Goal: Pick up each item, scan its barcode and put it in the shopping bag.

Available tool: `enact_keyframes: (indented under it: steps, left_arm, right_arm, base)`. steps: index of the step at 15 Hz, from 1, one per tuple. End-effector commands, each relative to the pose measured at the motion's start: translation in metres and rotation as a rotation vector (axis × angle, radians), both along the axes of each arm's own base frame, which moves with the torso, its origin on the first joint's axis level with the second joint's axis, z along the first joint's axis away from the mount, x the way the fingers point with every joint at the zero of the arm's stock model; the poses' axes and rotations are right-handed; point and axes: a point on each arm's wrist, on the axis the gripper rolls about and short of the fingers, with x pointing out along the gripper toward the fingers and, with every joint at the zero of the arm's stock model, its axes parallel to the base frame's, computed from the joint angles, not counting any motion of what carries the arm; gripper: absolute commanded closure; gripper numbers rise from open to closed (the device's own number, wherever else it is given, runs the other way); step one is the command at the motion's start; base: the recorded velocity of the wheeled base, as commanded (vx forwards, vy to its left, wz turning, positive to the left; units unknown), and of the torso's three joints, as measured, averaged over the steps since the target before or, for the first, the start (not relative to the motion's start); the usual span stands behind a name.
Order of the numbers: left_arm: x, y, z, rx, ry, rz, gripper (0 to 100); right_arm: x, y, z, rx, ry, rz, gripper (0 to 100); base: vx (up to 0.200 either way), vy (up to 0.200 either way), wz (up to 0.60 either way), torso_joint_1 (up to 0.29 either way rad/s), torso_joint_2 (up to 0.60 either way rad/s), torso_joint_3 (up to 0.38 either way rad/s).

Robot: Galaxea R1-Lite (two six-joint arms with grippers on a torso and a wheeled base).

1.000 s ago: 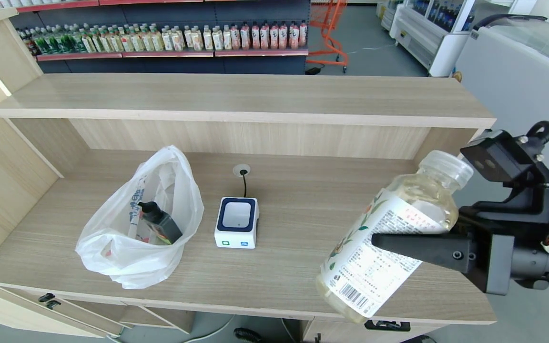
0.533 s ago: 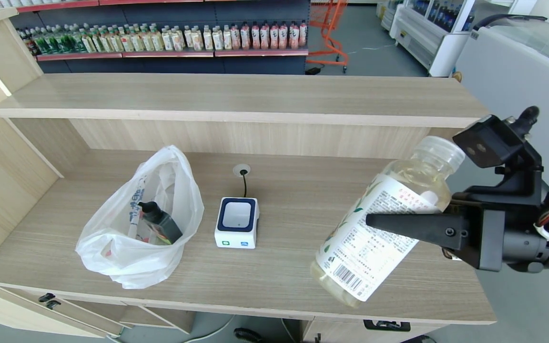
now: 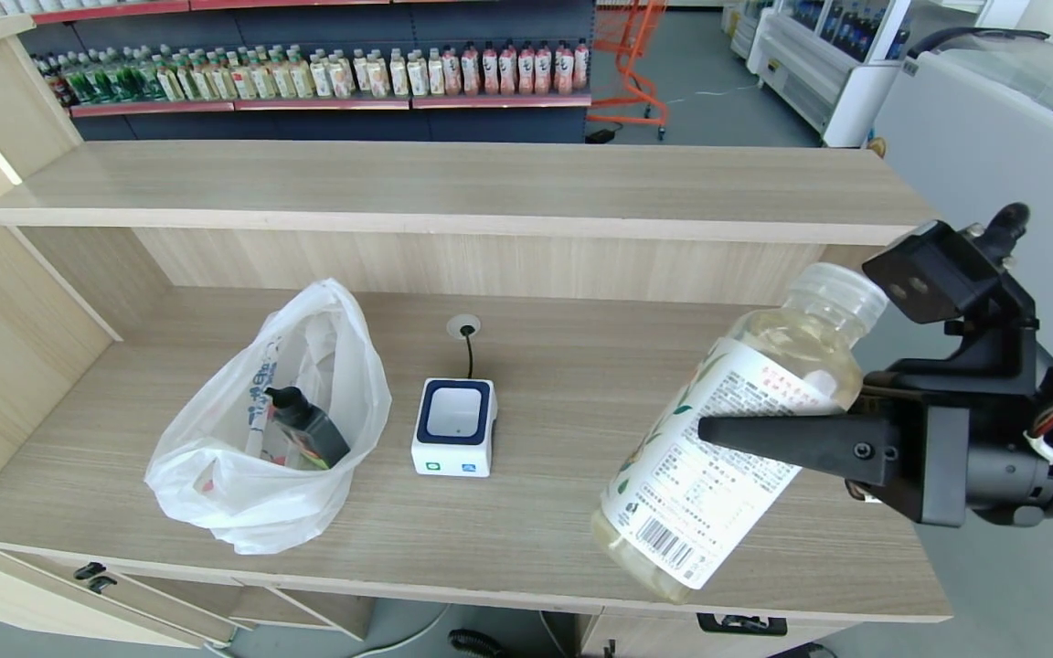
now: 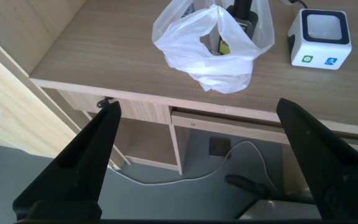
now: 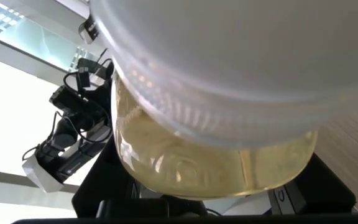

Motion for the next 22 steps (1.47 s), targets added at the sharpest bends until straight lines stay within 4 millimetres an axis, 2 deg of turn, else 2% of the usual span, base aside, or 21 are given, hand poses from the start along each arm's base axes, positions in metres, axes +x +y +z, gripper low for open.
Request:
enact_keyframes:
  steps: [1, 14, 16, 19, 20, 21, 22]
  left_arm:
    - [0.0, 0.0, 0.0, 0.0, 0.0, 0.001, 0]
    - [0.0, 0.0, 0.0, 0.0, 0.0, 0.001, 0]
    - [0.0, 0.0, 0.0, 0.0, 0.0, 0.001, 0]
    - [0.0, 0.0, 0.0, 0.0, 0.0, 0.001, 0]
    - [0.0, 0.0, 0.0, 0.0, 0.0, 0.001, 0]
    - [0.0, 0.0, 0.0, 0.0, 0.0, 0.001, 0]
    - [0.0, 0.0, 0.0, 0.0, 0.001, 0.001, 0]
  right_arm:
    - [-0.001, 0.001, 0.0, 0.0, 0.0, 0.008, 100]
    - [-0.005, 0.002, 0.003, 0.006, -0.02, 0.02, 100]
    - [-0.005, -0.003, 0.003, -0.021, -0.123, 0.005, 100]
    - [0.006, -0.039, -0.002, -0.208, -0.455, -0.156, 100]
    - [0.011, -0.06, -0.005, -0.365, -0.599, -0.296, 100]
    - [0.014, -0.067, -0.007, -0.438, -0.646, -0.36, 100]
    - [0.018, -0.09, -0.009, -0.637, -0.731, -0.547, 100]
  base:
    - [0.0, 0.0, 0.0, 0.0, 0.0, 0.0]
    - [0.0, 0.0, 0.0, 0.0, 0.0, 0.0]
    - [0.0, 0.0, 0.0, 0.0, 0.0, 0.0]
    - [0.0, 0.0, 0.0, 0.0, 0.0, 0.0]
    - [0.0, 0.0, 0.0, 0.0, 0.0, 0.0]
    - [0.0, 0.0, 0.0, 0.0, 0.0, 0.0]
    - [0.0, 0.0, 0.0, 0.0, 0.0, 0.0]
